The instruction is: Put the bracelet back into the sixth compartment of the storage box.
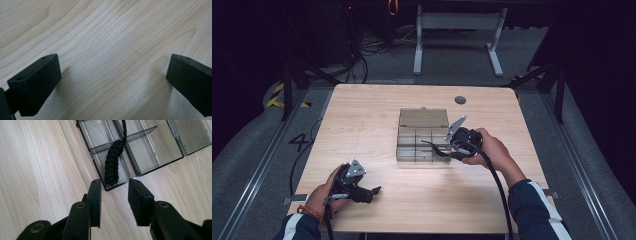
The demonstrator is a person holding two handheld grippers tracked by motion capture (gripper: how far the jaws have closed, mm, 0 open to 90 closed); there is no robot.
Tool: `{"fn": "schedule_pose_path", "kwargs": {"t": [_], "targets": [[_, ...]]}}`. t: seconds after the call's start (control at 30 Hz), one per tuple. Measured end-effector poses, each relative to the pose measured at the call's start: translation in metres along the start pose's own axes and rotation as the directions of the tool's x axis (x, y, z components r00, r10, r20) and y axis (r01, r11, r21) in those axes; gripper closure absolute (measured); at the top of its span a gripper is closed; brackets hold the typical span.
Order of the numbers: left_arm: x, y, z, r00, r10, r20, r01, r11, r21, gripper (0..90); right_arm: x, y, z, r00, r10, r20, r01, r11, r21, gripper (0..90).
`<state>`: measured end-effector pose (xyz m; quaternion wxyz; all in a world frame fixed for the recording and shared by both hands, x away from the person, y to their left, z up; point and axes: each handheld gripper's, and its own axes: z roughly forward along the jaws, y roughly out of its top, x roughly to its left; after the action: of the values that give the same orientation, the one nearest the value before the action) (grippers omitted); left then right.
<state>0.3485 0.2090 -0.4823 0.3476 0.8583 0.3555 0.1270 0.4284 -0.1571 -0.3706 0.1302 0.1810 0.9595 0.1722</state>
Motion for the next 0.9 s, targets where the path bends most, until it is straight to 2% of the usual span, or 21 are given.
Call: {"fn": "schedule_pose_path", "kwargs": {"t": [0.73, 0.9], "targets": [[0.0, 0.0, 0.0, 1.0, 0.0, 0.0, 0.0, 1.0, 0.0, 0.1, 0.011, -0.028, -0.017, 0.9991, -0.012, 0.04, 0.012, 1.0, -0.002, 60.5], [0.0, 0.0, 0.0, 1.0, 0.0, 0.0, 0.0, 1.0, 0.0, 0.1, 0.012, -0.034, -0.019, 0.9989, -0.003, 0.046, 0.003, 1.0, 0.003, 59.7]]}}
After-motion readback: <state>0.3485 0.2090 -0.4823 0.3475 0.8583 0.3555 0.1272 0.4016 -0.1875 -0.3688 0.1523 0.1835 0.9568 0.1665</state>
